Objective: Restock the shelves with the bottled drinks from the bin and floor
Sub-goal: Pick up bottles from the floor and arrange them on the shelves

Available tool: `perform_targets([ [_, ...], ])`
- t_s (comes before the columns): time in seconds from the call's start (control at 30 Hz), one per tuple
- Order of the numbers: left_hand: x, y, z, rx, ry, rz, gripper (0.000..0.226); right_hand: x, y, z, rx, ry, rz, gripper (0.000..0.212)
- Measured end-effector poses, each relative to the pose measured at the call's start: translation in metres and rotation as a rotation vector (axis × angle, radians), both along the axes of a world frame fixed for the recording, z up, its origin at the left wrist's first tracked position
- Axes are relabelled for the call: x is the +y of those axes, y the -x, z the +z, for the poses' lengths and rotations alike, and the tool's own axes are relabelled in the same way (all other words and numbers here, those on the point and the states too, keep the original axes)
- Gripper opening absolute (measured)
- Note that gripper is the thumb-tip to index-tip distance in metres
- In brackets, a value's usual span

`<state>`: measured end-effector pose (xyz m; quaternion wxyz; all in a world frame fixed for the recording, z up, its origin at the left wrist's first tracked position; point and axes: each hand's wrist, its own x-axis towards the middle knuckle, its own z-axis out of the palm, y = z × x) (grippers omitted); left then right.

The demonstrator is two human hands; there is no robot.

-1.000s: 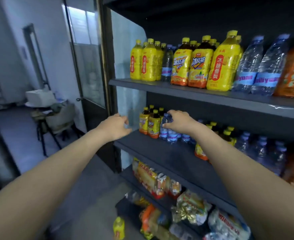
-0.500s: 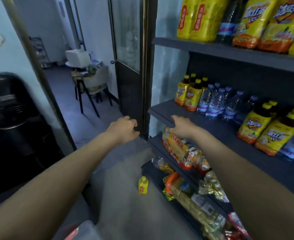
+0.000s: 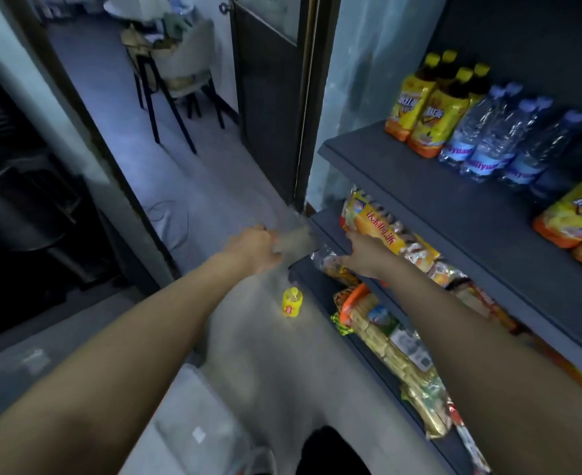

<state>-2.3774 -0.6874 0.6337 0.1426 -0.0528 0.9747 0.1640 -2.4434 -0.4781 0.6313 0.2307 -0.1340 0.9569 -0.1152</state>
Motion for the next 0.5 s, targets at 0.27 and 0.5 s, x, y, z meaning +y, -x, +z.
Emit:
perform_targets([
  [0.27,-0.002,0.044,-0.083,-0.173,0.03,0.082,0.044,-0.014,0.061,-0.096,-0.142,-0.076,0.082,0.065],
  [0.5,-0.002,0.088,-0.175,-0.337,-0.04,0.205,0.044,-0.037,0.113,-0.188,-0.304,-0.132,0.155,0.058],
])
